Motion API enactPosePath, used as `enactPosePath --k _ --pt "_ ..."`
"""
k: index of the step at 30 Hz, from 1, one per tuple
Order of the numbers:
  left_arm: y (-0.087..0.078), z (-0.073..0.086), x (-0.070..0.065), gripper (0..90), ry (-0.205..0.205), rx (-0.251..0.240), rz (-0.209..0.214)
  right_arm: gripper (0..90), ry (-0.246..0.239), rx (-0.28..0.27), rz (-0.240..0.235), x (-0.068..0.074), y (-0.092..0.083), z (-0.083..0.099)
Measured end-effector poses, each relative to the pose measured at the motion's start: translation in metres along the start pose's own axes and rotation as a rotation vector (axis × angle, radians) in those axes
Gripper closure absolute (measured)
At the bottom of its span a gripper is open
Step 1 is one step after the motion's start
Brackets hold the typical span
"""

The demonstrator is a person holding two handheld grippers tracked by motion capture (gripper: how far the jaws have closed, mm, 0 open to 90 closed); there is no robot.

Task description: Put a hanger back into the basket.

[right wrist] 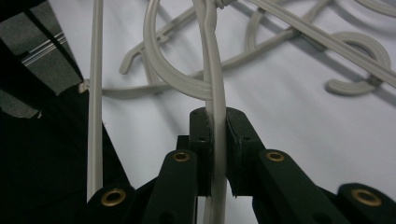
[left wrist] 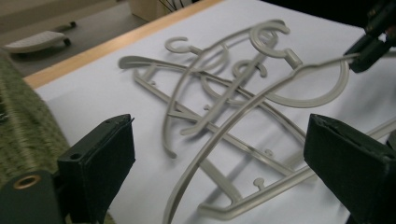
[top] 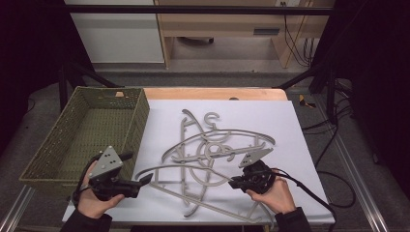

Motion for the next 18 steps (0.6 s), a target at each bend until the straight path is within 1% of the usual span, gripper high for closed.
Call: enactPosePath --k 1,2,4,6,7,10,11,13,15,16,18 --pt "0.004 0.001 -0.004 8.6 0.017 0.017 0.006 82.2 0.003 -0.011 -0.008 0.002 0.001 -0.002" --pt "0.007 0.002 -0.006 9.2 0.025 0.028 0.009 82.2 -0.019 -0.011 -0.018 0.004 0.000 -0.003" --pt "0.015 0.005 -0.011 10.0 0.040 0.063 0.029 82.2 -0.027 -0.018 -0.036 0.009 -0.001 -0.006" --pt "0.022 0.008 -0.013 11.1 0.047 0.092 0.046 82.2 -0.043 -0.021 -0.042 0.013 -0.001 -0.008" --pt "0.027 0.010 -0.015 11.7 0.061 0.118 0.051 82.3 -0.055 -0.028 -0.050 0.013 -0.001 -0.009" --pt "0.036 0.014 -0.017 14.1 0.086 0.163 0.062 82.3 -0.086 -0.019 -0.073 0.020 -0.001 -0.011" --pt "0.039 0.016 -0.019 15.2 0.091 0.181 0.069 82.3 -0.087 -0.014 -0.079 0.022 -0.001 -0.012" --pt "0.044 0.021 -0.021 18.2 0.115 0.219 0.078 82.3 -0.091 -0.020 -0.090 0.024 0.001 -0.014" --pt "0.050 0.026 -0.022 22.2 0.140 0.255 0.078 82.2 -0.100 -0.013 -0.088 0.025 0.002 -0.014" --pt "0.051 0.027 -0.023 24.8 0.151 0.266 0.077 82.3 -0.093 -0.011 -0.089 0.025 0.002 -0.014" --pt "0.056 0.031 -0.024 29.9 0.183 0.293 0.078 82.3 -0.101 -0.001 -0.094 0.026 0.003 -0.014"
Point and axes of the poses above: each handheld gripper's, and its own axes: y roughly forward along the jaws, z roughly out of its underside, x roughly to its left, the point moved 5 cm from there along y, roughly forward along the jaws, and after that the axes turned 12 degrees about -y, right-handed, at the moved point
